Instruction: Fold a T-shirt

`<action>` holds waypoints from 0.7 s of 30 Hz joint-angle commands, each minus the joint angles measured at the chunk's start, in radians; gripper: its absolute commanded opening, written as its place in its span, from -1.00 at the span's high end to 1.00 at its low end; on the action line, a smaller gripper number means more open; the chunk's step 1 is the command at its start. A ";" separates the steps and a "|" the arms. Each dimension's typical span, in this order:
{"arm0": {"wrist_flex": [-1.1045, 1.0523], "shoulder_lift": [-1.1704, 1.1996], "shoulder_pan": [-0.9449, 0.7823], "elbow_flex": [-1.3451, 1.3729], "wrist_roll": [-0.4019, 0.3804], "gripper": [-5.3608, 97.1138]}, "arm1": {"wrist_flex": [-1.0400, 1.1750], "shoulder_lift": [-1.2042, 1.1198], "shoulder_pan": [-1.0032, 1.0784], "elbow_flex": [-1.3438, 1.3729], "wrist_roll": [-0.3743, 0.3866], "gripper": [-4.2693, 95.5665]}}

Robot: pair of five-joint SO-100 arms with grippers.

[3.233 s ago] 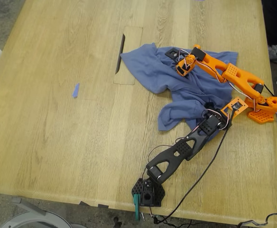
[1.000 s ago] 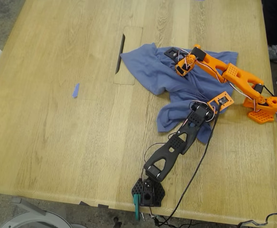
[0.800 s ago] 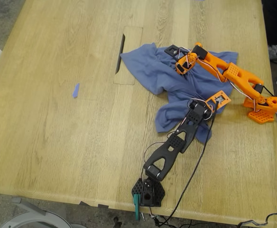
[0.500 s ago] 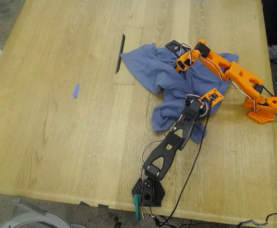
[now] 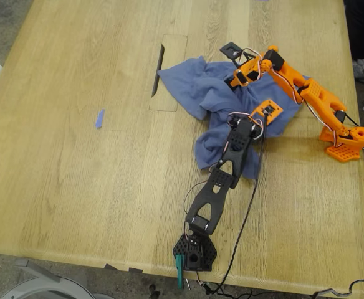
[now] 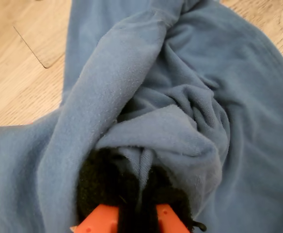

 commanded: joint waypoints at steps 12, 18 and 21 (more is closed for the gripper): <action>0.012 0.399 -0.046 0.066 -0.012 0.90 | 0.000 0.198 -0.035 -0.043 -0.020 0.92; 0.012 0.514 -0.063 0.126 -0.009 0.90 | -0.002 0.268 -0.041 -0.043 -0.028 0.92; 0.012 0.577 -0.075 0.167 -0.006 0.90 | -0.003 0.304 -0.044 -0.043 -0.035 0.92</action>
